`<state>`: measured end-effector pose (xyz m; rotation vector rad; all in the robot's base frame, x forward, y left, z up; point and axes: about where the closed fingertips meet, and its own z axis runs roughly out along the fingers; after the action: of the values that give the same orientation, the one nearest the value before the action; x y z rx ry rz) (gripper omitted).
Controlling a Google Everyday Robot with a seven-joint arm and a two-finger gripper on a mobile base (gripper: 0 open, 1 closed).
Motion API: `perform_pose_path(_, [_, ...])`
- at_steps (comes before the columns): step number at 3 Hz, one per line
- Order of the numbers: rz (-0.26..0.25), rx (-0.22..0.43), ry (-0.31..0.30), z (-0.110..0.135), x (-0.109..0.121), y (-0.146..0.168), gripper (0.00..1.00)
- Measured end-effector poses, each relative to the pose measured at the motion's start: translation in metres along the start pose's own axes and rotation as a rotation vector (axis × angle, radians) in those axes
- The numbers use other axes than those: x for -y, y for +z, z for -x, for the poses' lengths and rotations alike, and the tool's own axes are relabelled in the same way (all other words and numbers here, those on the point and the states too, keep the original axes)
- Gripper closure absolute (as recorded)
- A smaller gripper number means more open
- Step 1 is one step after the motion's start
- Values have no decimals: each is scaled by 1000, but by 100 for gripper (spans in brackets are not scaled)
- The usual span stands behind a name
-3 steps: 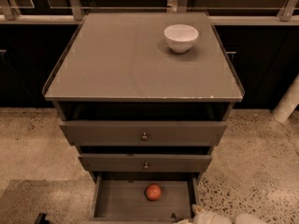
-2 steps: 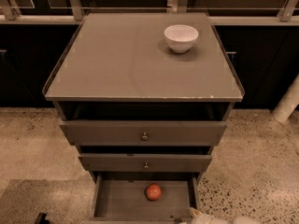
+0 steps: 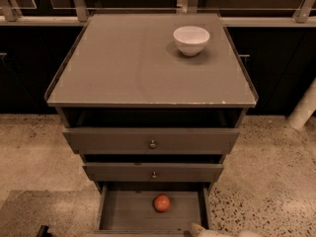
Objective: Pick apple from bottom drawer and place on counter
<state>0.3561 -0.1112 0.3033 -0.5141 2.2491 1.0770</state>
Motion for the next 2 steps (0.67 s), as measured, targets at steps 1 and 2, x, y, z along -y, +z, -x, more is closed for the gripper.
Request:
perform_pose_path(1, [199, -14, -61, -17, 0, 62, 0])
perform_pose_path(2, [258, 8, -65, -6, 4, 76, 0])
